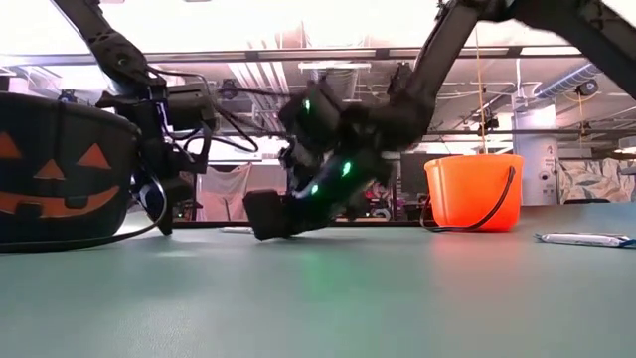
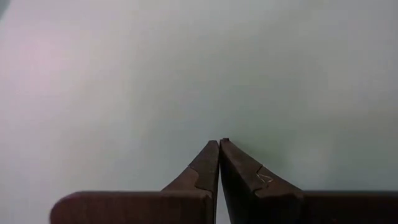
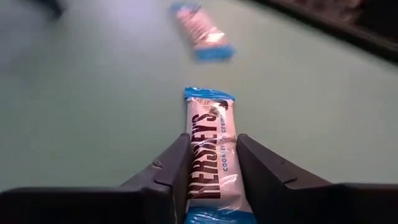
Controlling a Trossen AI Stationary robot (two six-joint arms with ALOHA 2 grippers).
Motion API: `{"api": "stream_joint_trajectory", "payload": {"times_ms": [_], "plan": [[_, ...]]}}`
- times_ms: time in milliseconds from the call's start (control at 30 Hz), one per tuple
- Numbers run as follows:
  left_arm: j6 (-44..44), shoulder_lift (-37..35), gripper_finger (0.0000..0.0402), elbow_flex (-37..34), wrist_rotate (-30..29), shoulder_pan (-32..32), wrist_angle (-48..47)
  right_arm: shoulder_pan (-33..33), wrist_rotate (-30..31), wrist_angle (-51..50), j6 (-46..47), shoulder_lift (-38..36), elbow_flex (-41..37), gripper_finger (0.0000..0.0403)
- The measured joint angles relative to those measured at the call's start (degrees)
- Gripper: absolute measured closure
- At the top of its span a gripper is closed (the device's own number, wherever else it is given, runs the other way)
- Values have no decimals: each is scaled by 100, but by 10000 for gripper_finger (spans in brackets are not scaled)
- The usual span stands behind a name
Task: Sort candy by brand, put in halloween buckets
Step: Put the white chocolate into the orange bucket
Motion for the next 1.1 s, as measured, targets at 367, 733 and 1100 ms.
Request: {"api": "stream_joint_trajectory", "payload": {"times_ms": [367, 733, 1100], "plan": [[-1009, -728, 402, -244, 195, -238, 73, -63, 251, -4127, 468, -3185, 0, 302], [-854, -1018, 402, -236, 161, -236, 612, -1988, 336, -8173, 2520, -4944, -71, 298], [-850, -1001, 402, -230, 161, -236, 908, -3725, -401, -8050, 2226, -4754, -117, 260]]}}
